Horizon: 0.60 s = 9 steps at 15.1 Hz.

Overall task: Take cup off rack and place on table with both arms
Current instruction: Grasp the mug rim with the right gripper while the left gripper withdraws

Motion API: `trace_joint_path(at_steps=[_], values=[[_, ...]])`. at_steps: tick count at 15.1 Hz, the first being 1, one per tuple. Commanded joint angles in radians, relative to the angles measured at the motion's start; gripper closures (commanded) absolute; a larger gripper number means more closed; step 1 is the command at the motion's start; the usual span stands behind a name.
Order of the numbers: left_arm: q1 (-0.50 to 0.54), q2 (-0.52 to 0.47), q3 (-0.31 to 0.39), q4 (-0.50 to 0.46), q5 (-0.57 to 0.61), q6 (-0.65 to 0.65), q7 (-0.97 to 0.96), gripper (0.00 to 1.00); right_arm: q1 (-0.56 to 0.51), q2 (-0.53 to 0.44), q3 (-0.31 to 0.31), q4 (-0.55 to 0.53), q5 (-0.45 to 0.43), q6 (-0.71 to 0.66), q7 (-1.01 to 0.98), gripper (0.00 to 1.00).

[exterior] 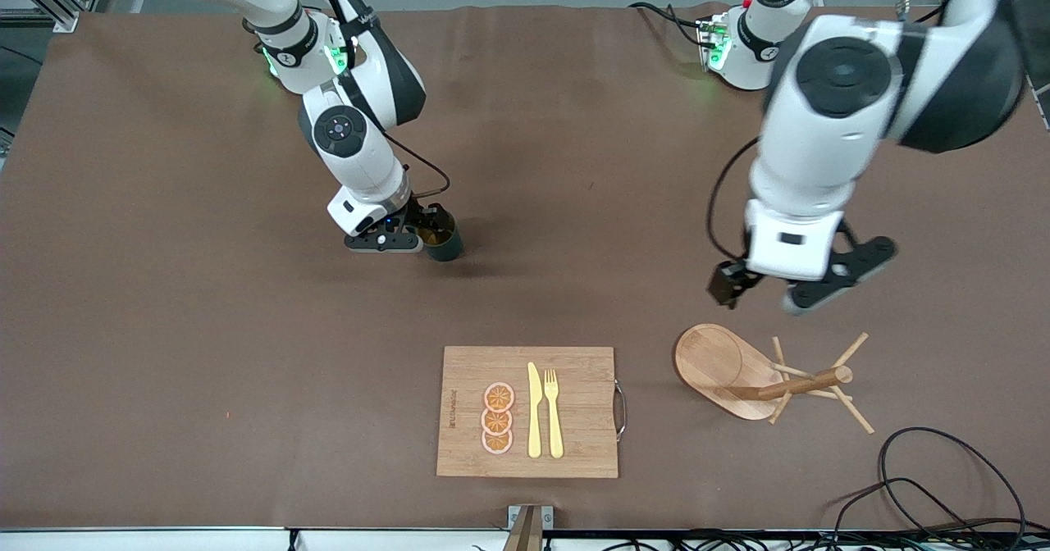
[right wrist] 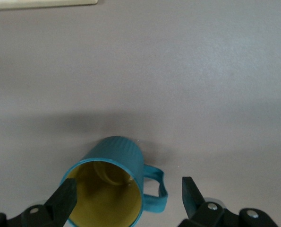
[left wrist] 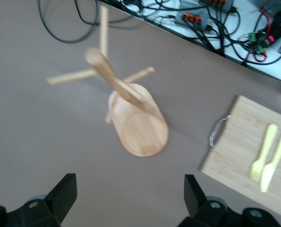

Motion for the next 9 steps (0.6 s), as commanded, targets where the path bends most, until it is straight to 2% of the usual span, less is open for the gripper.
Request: trace_joint_path(at_steps=[1, 3, 4, 5, 9], values=[[0.048, -0.032, -0.014, -0.004, -0.018, -0.023, 0.139, 0.0, 0.007, 0.007, -0.009, -0.028, -0.02, 0.044, -0.06, 0.02], [0.052, -0.037, -0.015, 0.003, -0.019, -0.024, 0.239, 0.0, 0.005, 0.012, -0.009, -0.063, -0.02, 0.093, -0.092, 0.03], [0.058, -0.046, -0.014, 0.003, -0.022, -0.034, 0.276, 0.0, 0.005, 0.013, -0.009, -0.079, -0.02, 0.122, -0.106, 0.07], [0.065, -0.053, -0.012, 0.003, -0.033, -0.052, 0.307, 0.0, 0.005, 0.015, -0.009, -0.091, -0.02, 0.135, -0.117, 0.17], [0.122, -0.099, -0.006, 0.014, -0.105, -0.11, 0.458, 0.0, -0.002, 0.022, -0.008, -0.092, -0.022, 0.129, -0.226, 0.82]])
